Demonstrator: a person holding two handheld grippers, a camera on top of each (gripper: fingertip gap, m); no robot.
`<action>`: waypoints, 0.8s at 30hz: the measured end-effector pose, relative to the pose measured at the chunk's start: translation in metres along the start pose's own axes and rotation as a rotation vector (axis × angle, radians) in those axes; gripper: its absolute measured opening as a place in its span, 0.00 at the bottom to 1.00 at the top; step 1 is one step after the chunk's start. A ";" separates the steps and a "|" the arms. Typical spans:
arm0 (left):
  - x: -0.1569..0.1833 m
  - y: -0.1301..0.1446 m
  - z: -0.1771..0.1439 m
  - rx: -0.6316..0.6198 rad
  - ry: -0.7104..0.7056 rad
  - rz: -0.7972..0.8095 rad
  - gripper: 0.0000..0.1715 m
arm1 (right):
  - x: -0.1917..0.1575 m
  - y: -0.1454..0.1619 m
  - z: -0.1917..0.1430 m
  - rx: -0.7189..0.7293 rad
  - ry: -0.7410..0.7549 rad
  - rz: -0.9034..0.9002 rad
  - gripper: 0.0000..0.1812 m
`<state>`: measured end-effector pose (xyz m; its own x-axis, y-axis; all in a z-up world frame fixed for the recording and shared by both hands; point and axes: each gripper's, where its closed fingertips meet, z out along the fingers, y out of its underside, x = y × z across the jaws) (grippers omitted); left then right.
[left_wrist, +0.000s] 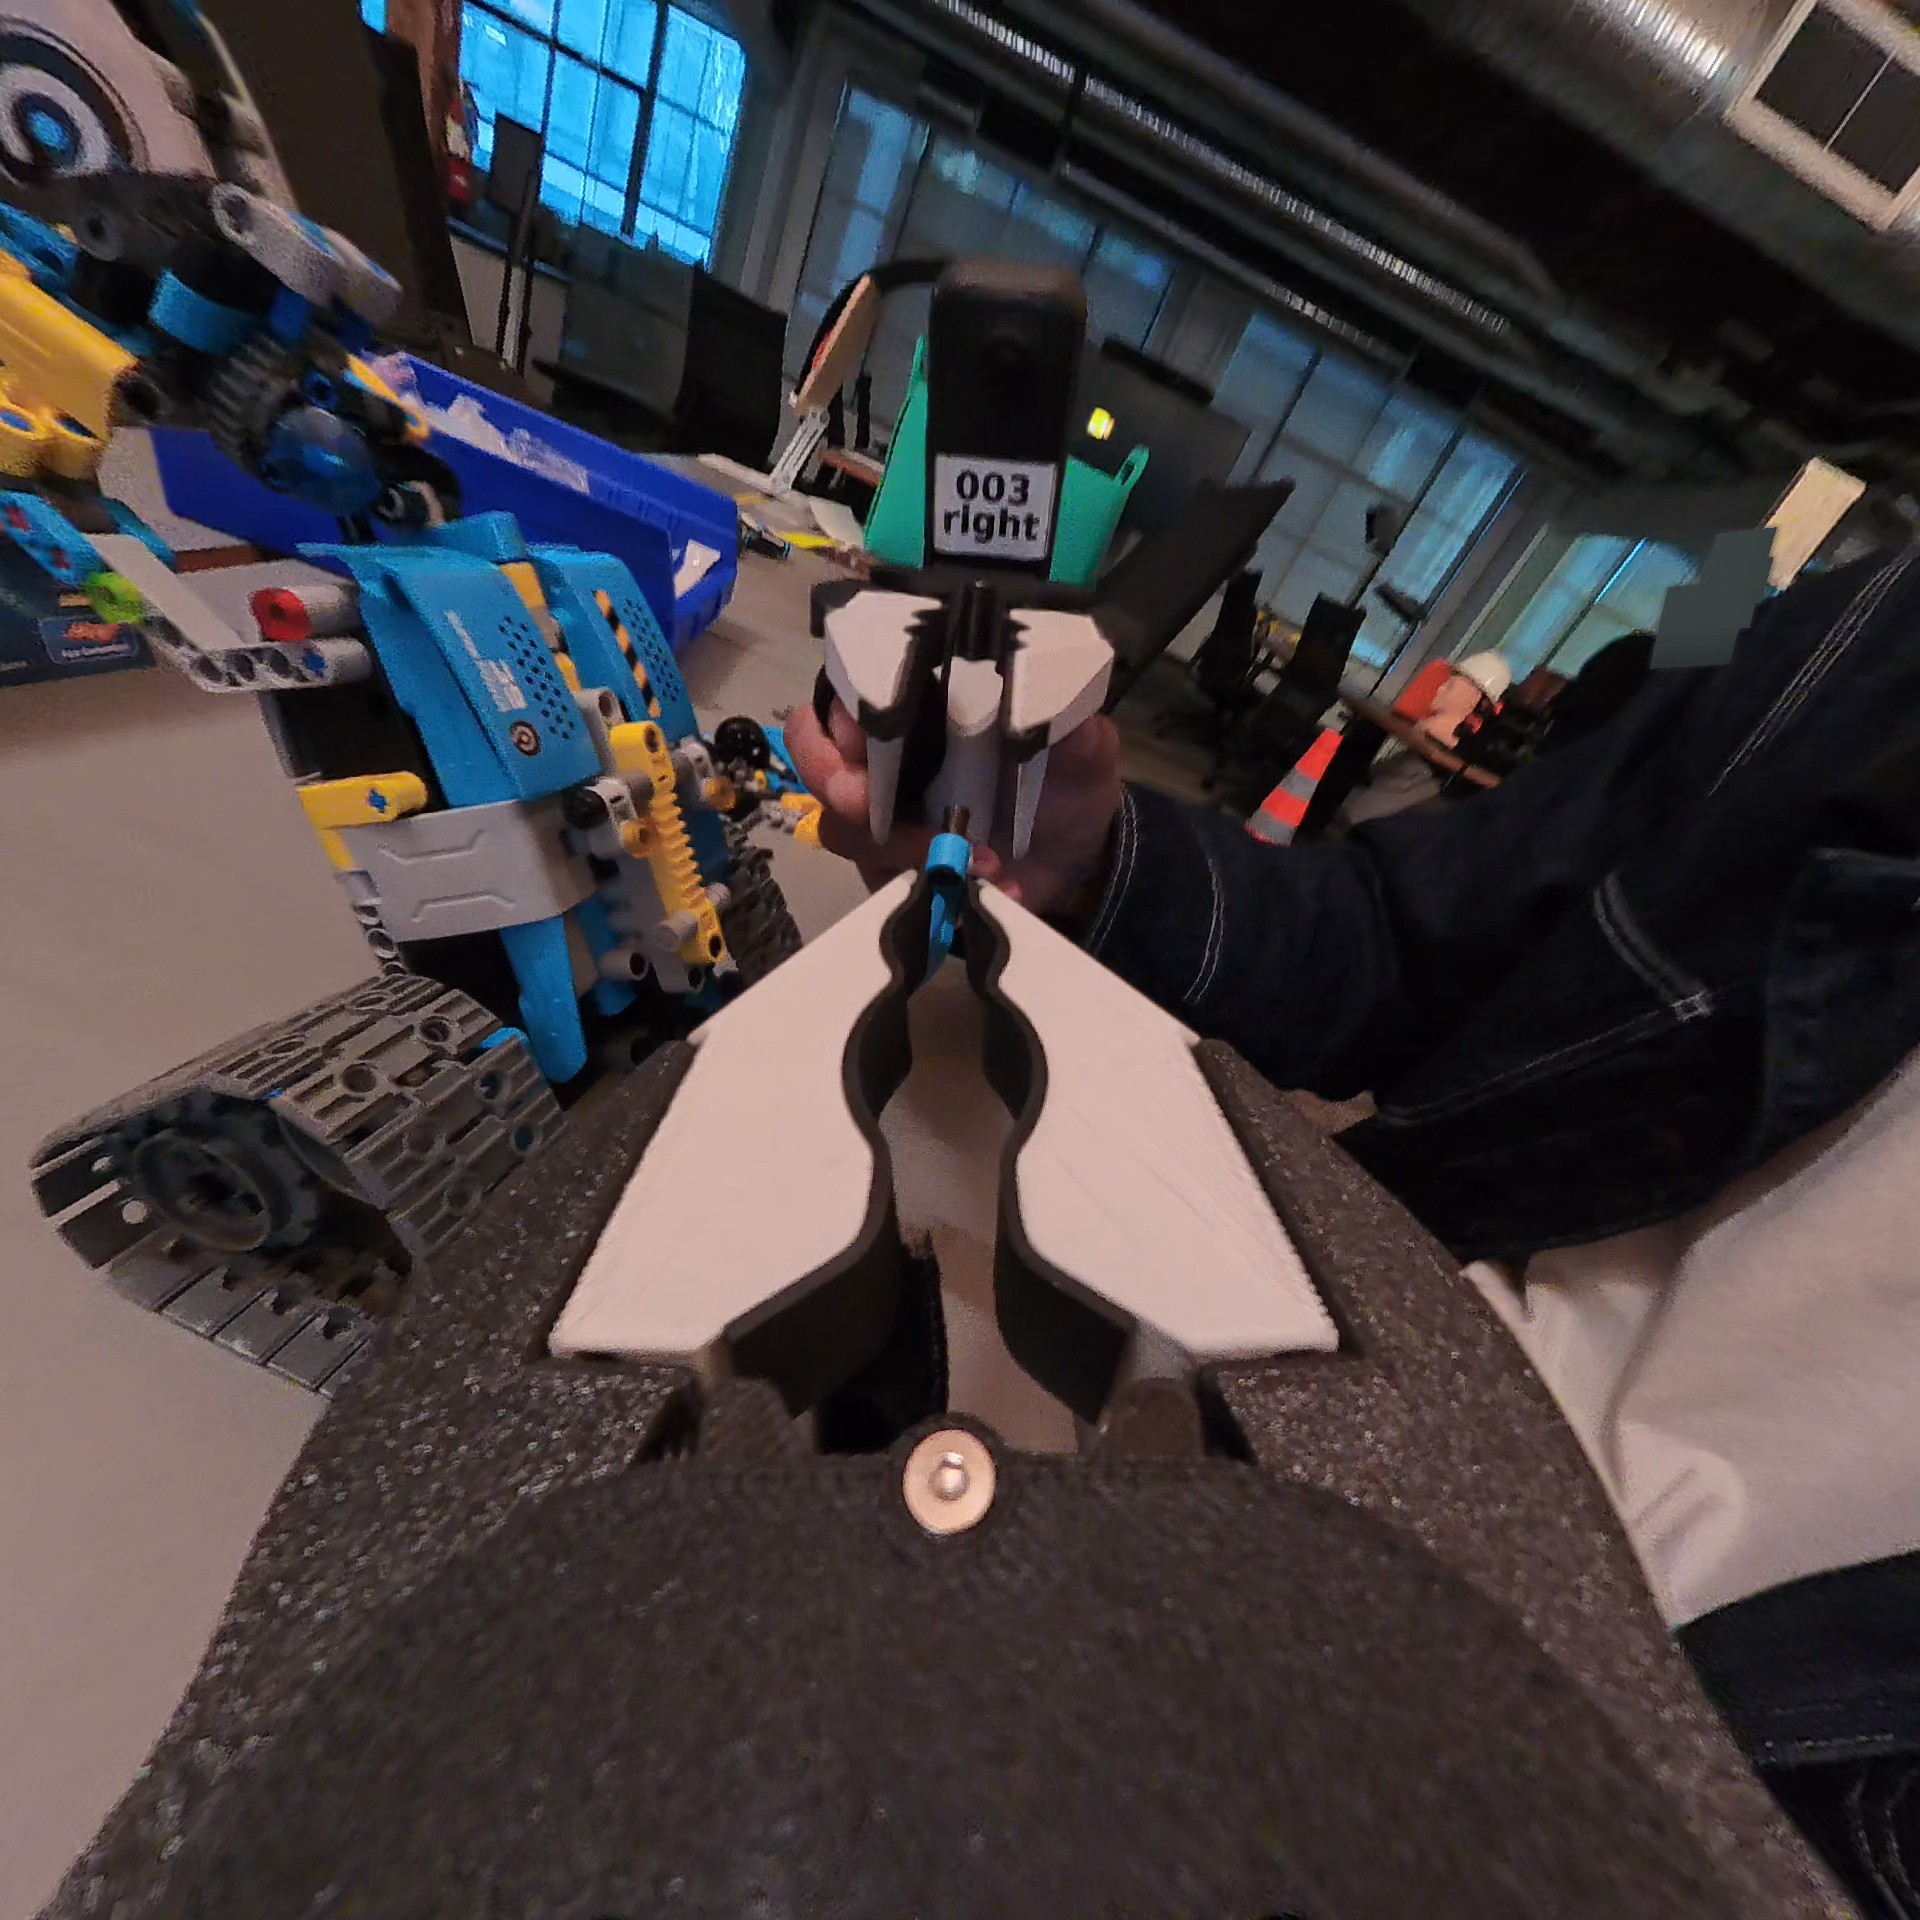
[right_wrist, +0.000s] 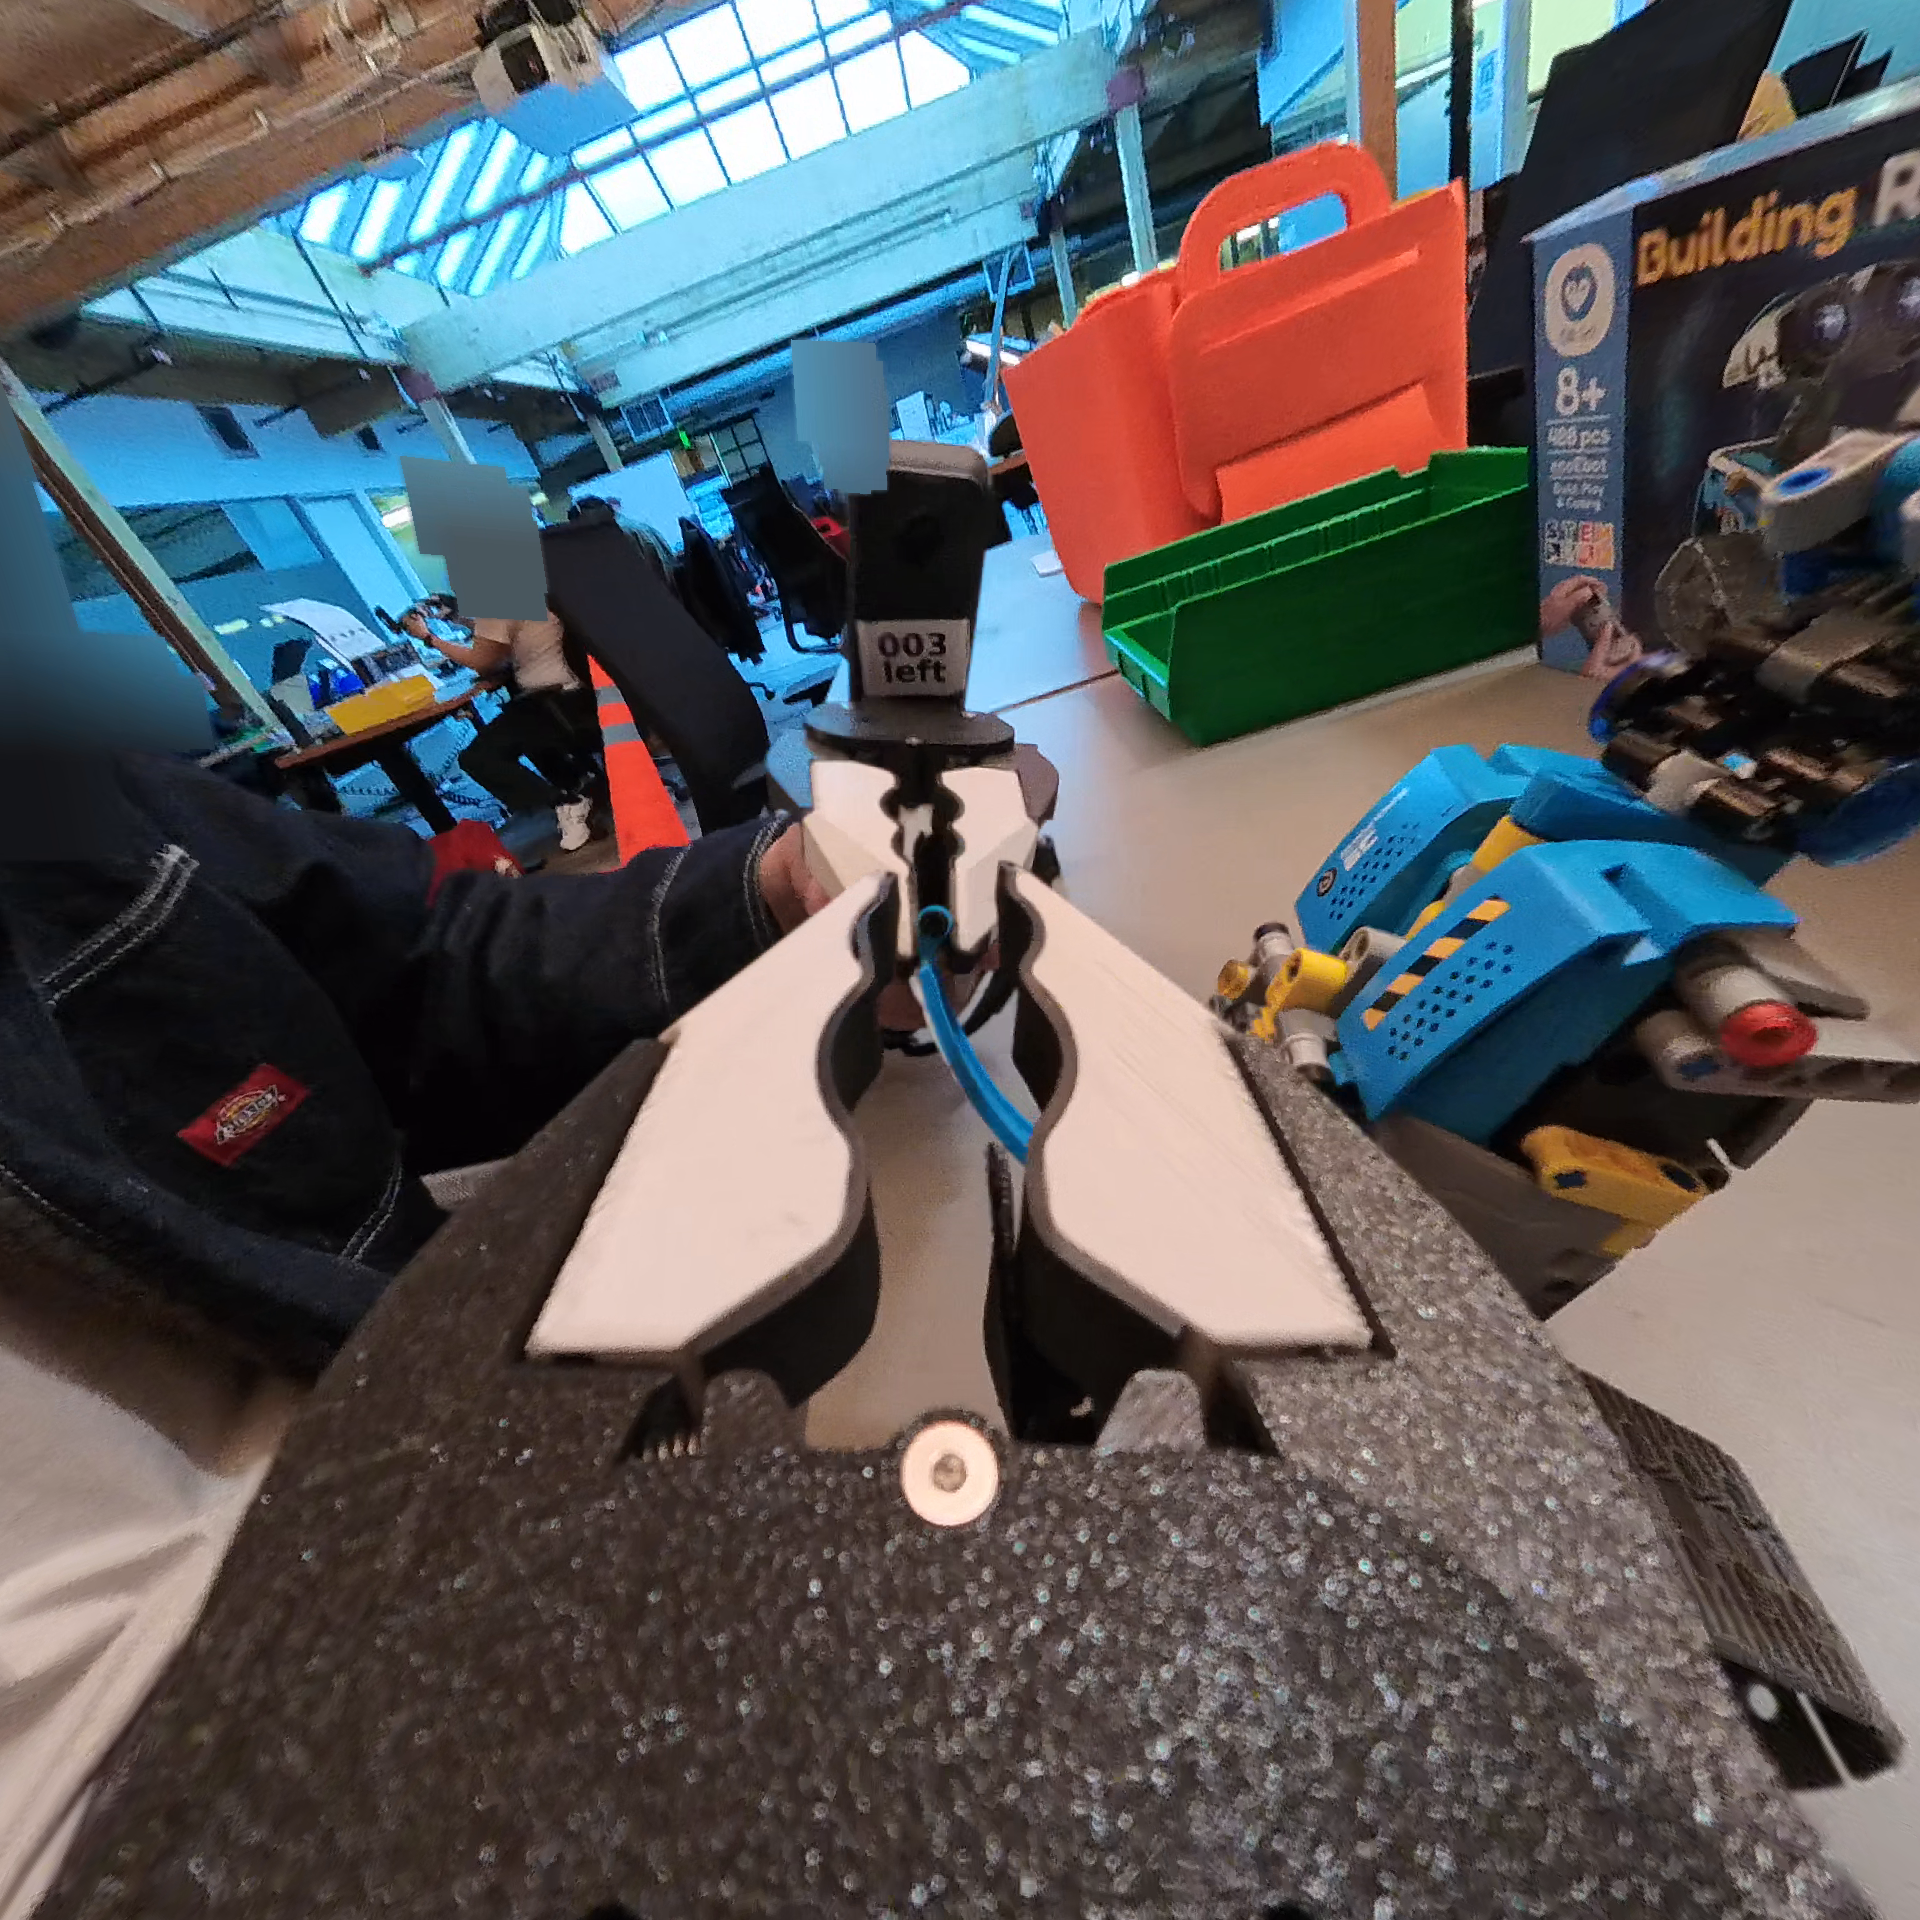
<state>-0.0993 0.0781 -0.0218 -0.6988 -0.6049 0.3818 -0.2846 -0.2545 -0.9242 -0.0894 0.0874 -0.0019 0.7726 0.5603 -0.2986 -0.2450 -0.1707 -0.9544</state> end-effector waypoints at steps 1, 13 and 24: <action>-0.001 0.003 0.002 -0.019 -0.012 0.015 0.02 | 0.001 0.005 0.003 -0.026 0.009 -0.009 0.09; -0.004 0.006 0.002 -0.038 -0.065 0.094 0.02 | -0.002 0.020 0.008 -0.110 -0.008 -0.022 0.02; 0.001 0.001 0.004 -0.013 -0.060 0.104 0.04 | -0.005 0.018 0.008 -0.113 -0.026 0.004 0.01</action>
<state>-0.0974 0.0748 -0.0222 -0.6849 -0.6714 0.2829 -0.2212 -0.1783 -0.9588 -0.1024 0.0878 -0.0180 0.7559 0.5801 -0.3036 -0.1795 -0.2623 -0.9482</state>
